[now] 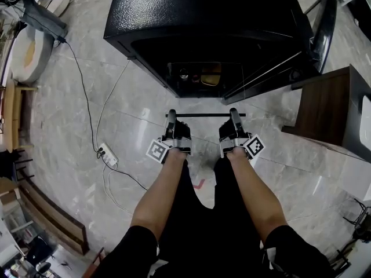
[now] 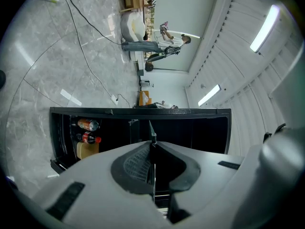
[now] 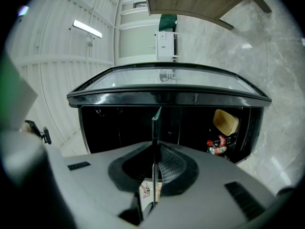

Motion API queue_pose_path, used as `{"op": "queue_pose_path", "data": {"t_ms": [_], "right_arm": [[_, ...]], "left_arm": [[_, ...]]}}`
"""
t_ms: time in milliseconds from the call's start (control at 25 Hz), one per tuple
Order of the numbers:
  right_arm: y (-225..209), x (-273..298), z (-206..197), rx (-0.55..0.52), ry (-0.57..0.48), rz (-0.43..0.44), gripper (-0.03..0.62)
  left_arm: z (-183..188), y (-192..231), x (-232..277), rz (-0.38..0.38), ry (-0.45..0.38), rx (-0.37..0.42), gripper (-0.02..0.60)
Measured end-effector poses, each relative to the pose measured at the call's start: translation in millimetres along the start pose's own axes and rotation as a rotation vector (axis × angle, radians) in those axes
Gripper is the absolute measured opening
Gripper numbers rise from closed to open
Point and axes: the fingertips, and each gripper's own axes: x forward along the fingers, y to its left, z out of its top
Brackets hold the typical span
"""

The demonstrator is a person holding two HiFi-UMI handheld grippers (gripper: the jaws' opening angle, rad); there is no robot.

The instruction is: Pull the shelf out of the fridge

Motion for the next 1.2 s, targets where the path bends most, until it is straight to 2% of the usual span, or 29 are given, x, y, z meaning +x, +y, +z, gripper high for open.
{"op": "queue_pose_path", "data": {"t_ms": [560, 720, 1200], "right_arm": [[4.0, -6.7, -4.8, -0.011, 0.006, 0.009, 0.037], [-2.3, -11.8, -6.4, -0.007, 0.010, -0.015, 0.037], [7.3, -25.2, -8.8, -0.074, 0.045, 0.003, 0.037]], "left_arm": [[-0.1, -2.0, -9.2, -0.013, 0.002, 0.000, 0.034], [-1.1, -3.6, -10.4, -0.017, 0.014, 0.014, 0.035], [-5.4, -8.0, -28.6, -0.031, 0.015, -0.001, 0.034]]}}
